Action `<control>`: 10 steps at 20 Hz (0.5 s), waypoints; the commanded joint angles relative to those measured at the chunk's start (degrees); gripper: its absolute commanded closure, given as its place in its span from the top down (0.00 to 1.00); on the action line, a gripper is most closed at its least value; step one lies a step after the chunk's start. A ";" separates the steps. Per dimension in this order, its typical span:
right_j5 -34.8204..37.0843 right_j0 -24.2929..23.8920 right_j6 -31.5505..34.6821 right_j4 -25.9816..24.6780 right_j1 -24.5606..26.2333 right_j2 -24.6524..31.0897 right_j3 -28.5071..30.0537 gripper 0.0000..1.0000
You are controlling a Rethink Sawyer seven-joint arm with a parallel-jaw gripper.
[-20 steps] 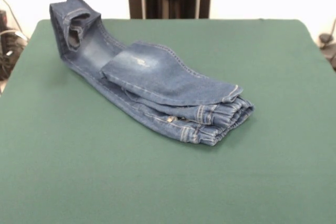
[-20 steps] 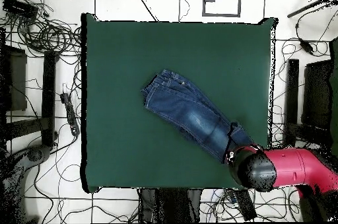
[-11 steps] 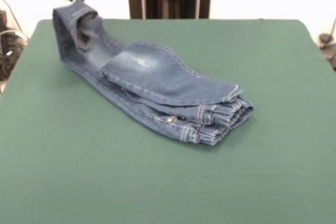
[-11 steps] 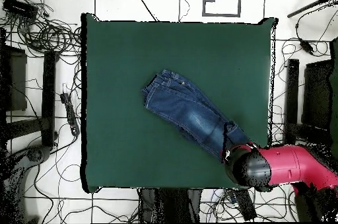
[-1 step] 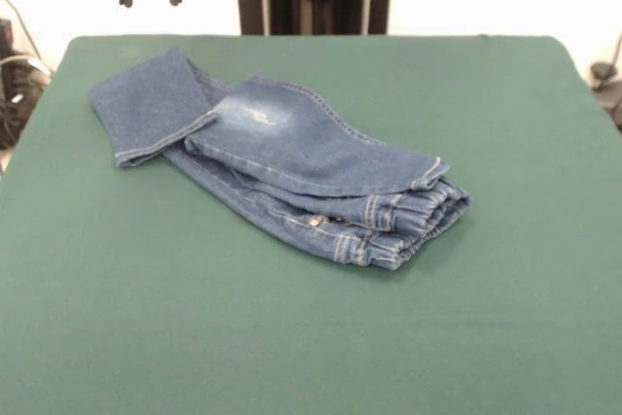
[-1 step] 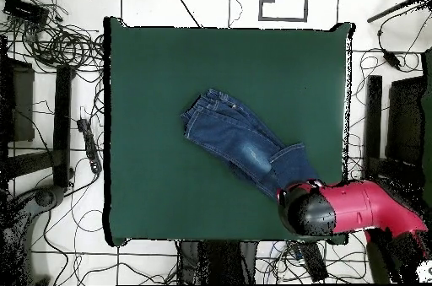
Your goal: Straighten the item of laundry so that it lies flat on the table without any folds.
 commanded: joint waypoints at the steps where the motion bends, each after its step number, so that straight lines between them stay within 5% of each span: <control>1: 5.89 3.11 -11.74 -2.44 2.42 1.60 2.18 1.00; 10: -1.95 1.34 -6.64 5.09 3.25 6.17 2.97 1.00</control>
